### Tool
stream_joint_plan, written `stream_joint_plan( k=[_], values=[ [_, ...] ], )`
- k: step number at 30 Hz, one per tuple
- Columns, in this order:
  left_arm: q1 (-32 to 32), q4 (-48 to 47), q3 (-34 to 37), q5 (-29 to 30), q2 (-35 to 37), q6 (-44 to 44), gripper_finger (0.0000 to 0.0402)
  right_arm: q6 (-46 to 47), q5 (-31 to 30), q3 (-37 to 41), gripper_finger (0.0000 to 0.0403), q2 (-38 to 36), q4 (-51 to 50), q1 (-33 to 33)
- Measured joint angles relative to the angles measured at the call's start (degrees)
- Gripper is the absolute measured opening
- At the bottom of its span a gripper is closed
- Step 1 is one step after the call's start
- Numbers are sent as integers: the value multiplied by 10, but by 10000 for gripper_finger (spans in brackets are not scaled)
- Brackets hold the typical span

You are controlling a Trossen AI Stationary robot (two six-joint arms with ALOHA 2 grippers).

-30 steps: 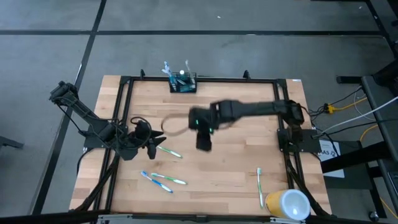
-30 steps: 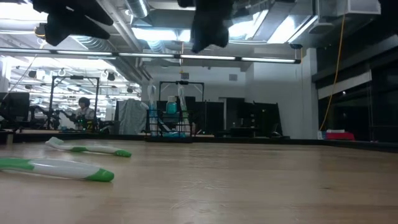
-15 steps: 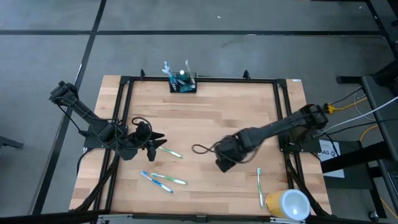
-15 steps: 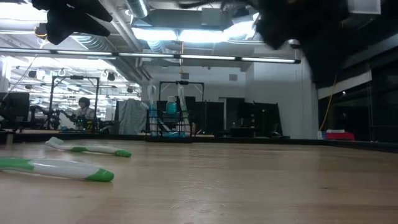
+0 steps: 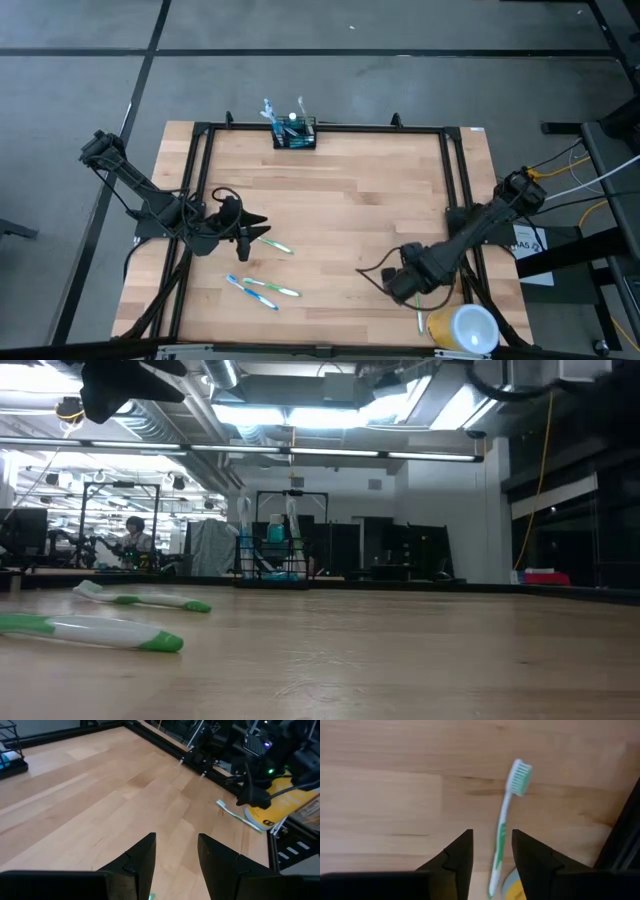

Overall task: Pick & Place toothbrushing station
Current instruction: Put the green toothbrush into the black wire organizer

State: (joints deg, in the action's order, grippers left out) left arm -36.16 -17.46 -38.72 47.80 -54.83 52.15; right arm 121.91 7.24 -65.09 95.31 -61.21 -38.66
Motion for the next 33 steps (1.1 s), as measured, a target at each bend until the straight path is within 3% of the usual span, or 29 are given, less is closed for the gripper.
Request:
stream_joint_plan(
  k=[8,23,28,33],
  values=[
    [0,7,0,-18,0,1,141,20,-2,72,168,0,62,-14],
    [0,44,0,-25,0,6,141,51,-21,166,165,-3,182,-32],
    [0,56,0,-25,0,6,141,47,-40,167,127,-2,188,-33],
    [0,57,0,-25,0,6,141,32,-64,167,34,-2,199,-33]
  ],
)
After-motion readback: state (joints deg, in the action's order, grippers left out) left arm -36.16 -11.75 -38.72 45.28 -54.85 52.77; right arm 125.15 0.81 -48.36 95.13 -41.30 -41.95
